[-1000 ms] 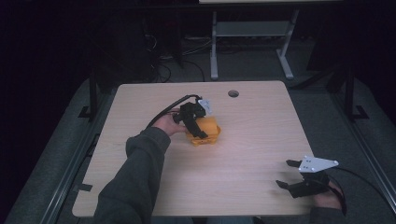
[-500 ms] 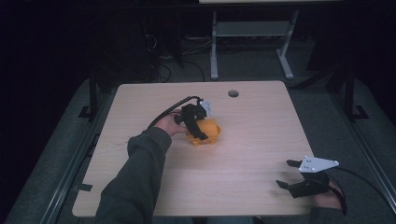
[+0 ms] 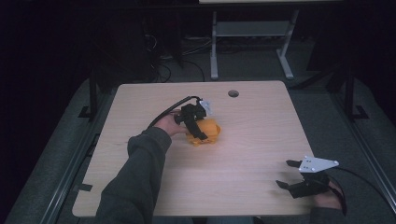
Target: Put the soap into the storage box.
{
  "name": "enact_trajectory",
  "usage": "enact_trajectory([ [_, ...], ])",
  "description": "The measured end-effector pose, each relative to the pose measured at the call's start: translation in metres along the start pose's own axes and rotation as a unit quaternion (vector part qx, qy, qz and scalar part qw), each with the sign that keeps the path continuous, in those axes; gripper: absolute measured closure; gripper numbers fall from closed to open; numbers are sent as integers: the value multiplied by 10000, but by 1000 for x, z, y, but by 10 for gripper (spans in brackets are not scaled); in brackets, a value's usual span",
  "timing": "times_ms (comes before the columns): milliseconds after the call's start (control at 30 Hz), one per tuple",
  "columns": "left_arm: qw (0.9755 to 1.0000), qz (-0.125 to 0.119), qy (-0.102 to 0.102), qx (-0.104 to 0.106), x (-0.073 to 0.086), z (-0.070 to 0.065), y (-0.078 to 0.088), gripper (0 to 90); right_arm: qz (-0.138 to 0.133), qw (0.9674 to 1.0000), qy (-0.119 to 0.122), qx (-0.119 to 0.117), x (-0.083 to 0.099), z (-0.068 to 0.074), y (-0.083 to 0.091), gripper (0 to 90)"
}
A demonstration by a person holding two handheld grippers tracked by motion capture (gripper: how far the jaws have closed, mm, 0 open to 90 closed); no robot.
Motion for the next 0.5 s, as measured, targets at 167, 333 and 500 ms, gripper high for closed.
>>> enact_trajectory([
  [167,10000,-5,3,-11,0,0,0,203,14,10000,6,0,0,0,0,140],
  [333,10000,-9,5,-30,0,0,1,194,16,10000,-20,-14,0,1,0,140],
  [500,10000,-27,23,-52,0,0,4,186,25,10000,-6,-12,0,0,0,140],
])
Point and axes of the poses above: each handheld gripper's, and its own axes: y roughly backward along the jaws, x roughly out of its underside, z roughly to its left, the point moved 3 cm from there along -y, roughly forward along the jaws, and after that the axes turned 7 degrees about -z, right-handed, at the moved point
